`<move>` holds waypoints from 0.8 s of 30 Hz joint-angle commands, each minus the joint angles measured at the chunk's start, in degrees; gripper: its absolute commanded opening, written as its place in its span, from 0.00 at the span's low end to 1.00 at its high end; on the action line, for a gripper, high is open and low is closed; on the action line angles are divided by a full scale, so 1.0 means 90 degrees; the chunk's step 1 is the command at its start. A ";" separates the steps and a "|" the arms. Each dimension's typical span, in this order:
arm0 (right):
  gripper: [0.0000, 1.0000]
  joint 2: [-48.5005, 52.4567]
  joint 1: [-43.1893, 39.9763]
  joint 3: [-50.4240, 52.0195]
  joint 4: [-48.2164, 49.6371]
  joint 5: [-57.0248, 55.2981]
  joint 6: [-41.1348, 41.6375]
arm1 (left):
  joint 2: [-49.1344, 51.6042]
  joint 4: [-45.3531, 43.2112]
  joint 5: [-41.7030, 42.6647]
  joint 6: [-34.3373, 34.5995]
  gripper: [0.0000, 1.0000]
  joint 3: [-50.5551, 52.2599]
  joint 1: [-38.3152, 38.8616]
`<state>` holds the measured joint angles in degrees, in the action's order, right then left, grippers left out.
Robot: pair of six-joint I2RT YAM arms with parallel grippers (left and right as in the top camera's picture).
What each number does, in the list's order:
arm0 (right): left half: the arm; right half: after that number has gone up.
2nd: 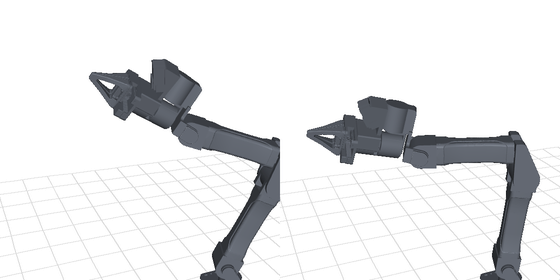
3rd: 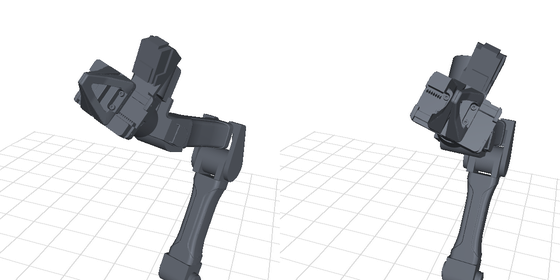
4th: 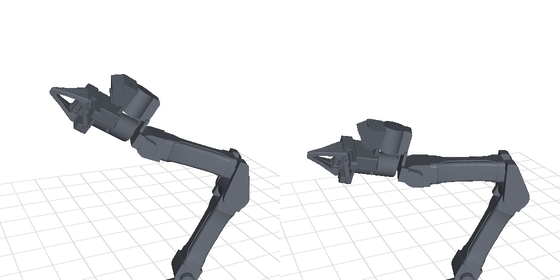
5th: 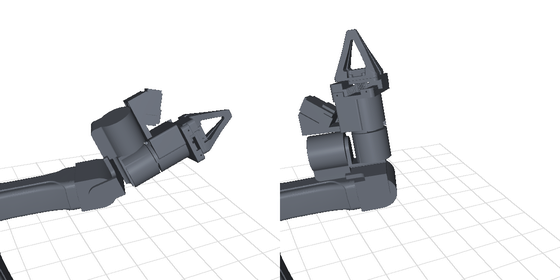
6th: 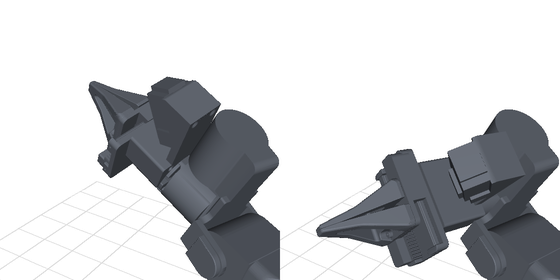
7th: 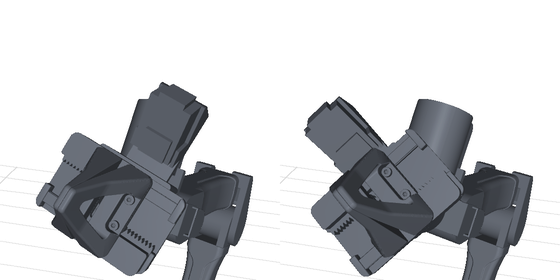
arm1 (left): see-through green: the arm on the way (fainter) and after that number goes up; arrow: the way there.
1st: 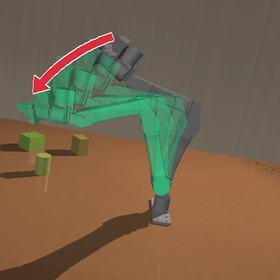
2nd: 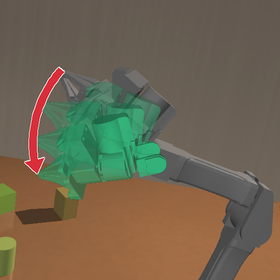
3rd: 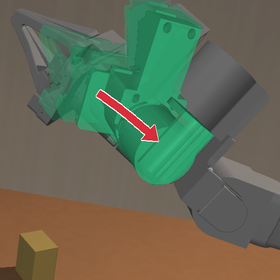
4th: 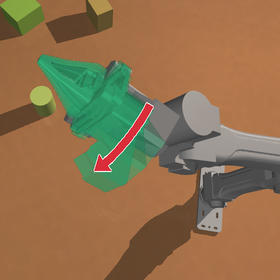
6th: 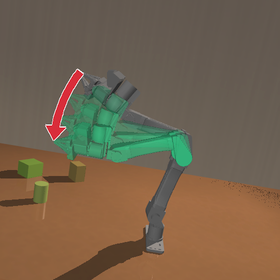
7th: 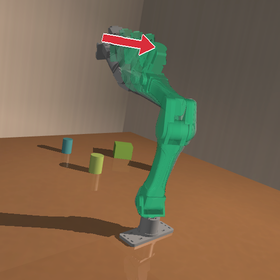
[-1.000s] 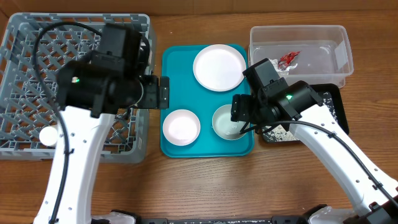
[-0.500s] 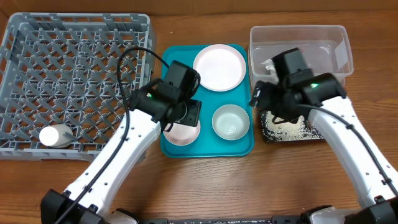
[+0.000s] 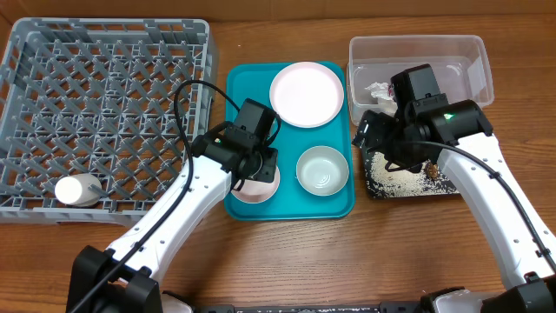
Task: Sort waste into correct bins and load items into the dishwasher
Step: 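Move the left gripper back over the pink bowl on the teal tray, then lower the left gripper and grasp the pink bowl's rim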
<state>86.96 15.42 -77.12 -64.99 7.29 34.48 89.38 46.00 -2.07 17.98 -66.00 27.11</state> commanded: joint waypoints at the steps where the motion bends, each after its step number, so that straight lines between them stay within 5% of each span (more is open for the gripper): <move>1: 0.94 -0.0090 0.0005 -0.0015 -0.0010 0.0036 -0.0044 | 0.0141 -0.0253 0.0245 0.0092 0.51 0.0049 -0.0097; 6: 0.95 -0.0090 0.0005 -0.0015 0.0073 0.0036 -0.0041 | 0.0359 -0.0627 0.1158 0.0029 0.36 0.0049 0.0160; 24: 0.97 -0.0090 0.0005 -0.0015 0.0092 0.0036 -0.0041 | 0.1246 -0.0459 0.0680 0.0386 0.27 -0.0080 0.0656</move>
<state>86.96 15.42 -77.12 -64.36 7.29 34.46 100.84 40.95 4.49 20.75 -65.95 33.12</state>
